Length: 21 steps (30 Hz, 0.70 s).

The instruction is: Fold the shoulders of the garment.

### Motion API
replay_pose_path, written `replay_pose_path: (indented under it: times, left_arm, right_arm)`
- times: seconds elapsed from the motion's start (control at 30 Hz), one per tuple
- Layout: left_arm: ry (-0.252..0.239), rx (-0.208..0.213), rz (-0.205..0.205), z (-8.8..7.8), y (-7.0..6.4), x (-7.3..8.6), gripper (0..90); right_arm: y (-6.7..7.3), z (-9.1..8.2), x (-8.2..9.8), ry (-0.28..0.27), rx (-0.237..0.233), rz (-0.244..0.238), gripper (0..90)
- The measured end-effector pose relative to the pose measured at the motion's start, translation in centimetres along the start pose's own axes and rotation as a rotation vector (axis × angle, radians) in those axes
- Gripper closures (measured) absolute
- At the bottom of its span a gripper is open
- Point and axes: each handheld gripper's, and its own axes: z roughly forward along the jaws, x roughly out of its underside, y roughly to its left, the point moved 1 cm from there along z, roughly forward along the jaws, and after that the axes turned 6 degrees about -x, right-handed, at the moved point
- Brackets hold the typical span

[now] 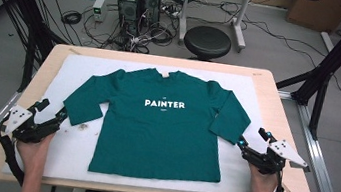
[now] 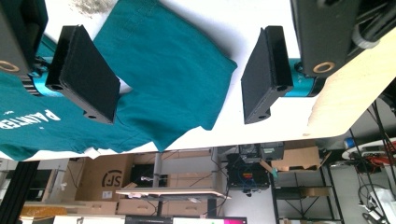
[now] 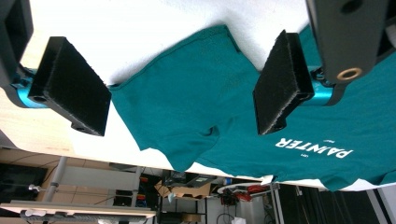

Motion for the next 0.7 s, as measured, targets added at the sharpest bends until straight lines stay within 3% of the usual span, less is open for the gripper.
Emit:
replay_pose_path:
  times: [0.4,0.7]
  left_arm:
    - [0.037,-0.023,0.028,0.32,-0.28,-0.11,28.1]
    - [0.046,-0.028,0.023,0.41,-0.25,-0.15,27.2]
  right_arm:
    - [-0.13,-0.03,0.01,-0.004,0.008,0.019,19.6]
    - [-0.08,0.02,-0.01,0.001,0.011,0.016,19.6]
